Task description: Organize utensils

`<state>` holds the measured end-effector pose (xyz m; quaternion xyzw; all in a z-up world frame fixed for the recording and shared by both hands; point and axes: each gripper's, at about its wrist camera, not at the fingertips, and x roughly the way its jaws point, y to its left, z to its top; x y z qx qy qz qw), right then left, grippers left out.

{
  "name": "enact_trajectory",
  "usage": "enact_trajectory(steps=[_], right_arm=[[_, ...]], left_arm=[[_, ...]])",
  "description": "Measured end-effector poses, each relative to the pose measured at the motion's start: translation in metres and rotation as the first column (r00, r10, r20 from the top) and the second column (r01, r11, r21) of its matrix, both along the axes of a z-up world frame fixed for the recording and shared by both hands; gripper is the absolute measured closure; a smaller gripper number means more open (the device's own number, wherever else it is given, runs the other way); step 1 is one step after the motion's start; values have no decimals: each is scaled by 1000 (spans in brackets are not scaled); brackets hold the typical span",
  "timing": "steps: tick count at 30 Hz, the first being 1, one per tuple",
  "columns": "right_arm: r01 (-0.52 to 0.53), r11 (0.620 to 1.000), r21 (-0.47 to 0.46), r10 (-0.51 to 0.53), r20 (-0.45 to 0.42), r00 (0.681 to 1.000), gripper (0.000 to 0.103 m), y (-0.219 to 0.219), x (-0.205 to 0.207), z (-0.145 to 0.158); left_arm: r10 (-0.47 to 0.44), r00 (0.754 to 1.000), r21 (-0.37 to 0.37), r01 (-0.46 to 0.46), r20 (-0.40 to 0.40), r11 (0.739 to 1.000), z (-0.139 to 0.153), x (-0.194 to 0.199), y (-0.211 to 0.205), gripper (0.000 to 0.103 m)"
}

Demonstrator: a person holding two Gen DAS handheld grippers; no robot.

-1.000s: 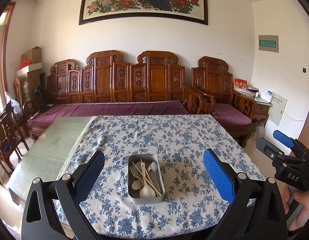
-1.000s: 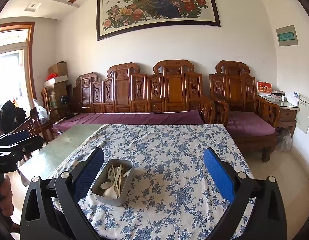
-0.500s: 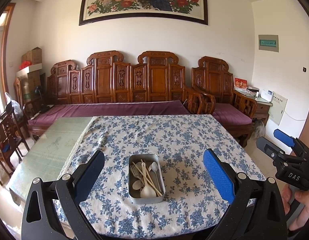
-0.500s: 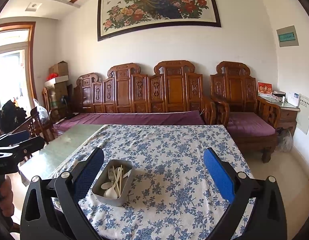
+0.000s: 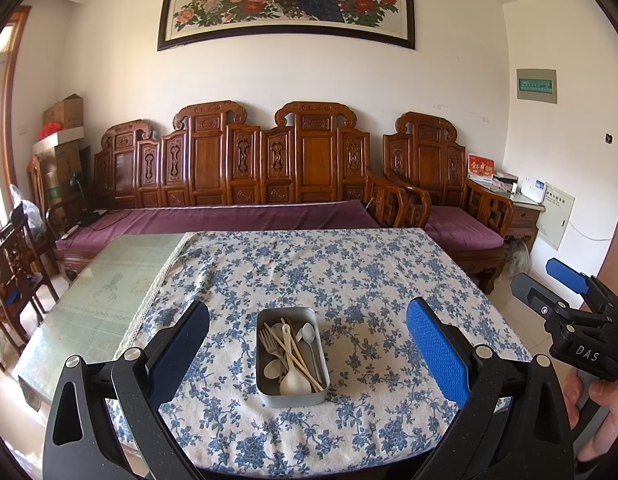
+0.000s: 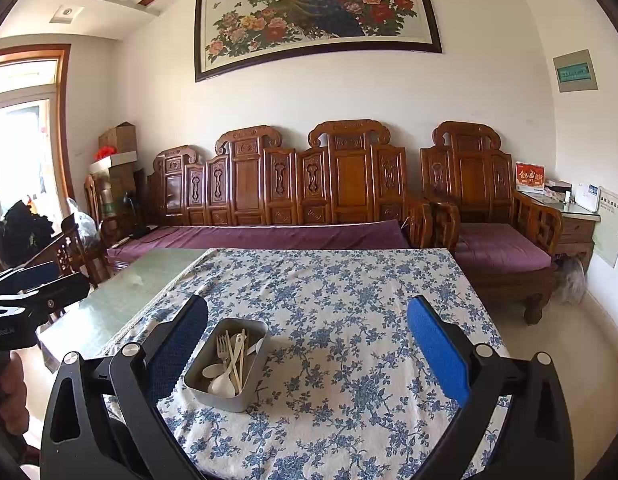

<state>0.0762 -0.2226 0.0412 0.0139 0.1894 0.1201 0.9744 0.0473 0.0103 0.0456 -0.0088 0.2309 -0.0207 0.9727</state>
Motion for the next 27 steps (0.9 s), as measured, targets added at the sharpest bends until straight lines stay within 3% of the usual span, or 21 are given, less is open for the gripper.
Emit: enact_trajectory(steps=[27], right_arm=[[0, 1000, 1, 0, 1, 1000, 3, 0, 0, 0]], left_arm=[[-7, 1000, -6, 7, -1, 1000, -1, -2, -3, 8]])
